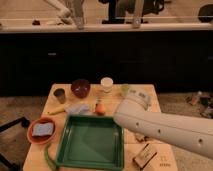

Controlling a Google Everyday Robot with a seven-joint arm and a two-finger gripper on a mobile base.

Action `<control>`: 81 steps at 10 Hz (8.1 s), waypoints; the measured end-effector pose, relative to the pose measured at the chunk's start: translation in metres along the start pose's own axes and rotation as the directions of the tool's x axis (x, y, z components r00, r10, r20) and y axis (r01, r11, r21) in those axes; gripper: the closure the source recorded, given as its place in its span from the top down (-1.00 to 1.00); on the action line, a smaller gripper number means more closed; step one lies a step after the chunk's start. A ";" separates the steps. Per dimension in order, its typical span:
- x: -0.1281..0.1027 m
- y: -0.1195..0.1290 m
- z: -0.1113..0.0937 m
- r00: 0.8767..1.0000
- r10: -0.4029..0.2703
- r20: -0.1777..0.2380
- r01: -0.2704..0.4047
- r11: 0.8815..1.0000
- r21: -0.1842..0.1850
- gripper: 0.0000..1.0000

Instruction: Place towel in paper cup

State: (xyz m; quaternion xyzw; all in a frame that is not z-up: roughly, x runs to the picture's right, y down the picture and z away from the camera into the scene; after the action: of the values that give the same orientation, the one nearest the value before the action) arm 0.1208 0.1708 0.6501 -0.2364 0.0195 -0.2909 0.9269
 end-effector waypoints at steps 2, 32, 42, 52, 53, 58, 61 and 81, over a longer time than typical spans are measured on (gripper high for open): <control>-0.010 -0.004 0.000 1.000 -0.023 -0.011 0.023 1.000 -0.008 0.60; -0.108 -0.185 0.008 0.962 -0.239 0.128 0.237 0.971 0.030 0.60; -0.117 -0.190 0.009 0.958 -0.250 0.139 0.248 0.968 0.031 0.60; -0.146 -0.276 0.028 0.955 -0.211 0.207 0.208 0.978 0.035 0.60; -0.150 -0.284 0.032 0.959 -0.185 0.215 0.185 0.983 0.021 0.60; -0.166 -0.298 0.062 0.978 -0.021 0.209 0.044 0.993 -0.109 0.60; -0.189 -0.306 0.072 0.984 -0.022 0.175 0.049 0.987 -0.152 0.60; -0.157 -0.318 0.138 0.958 0.005 0.288 0.040 0.988 -0.150 0.60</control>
State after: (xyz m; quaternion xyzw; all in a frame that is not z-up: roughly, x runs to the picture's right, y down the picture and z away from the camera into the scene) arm -0.1538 0.0871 0.8990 -0.3476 -0.0952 -0.2593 0.8960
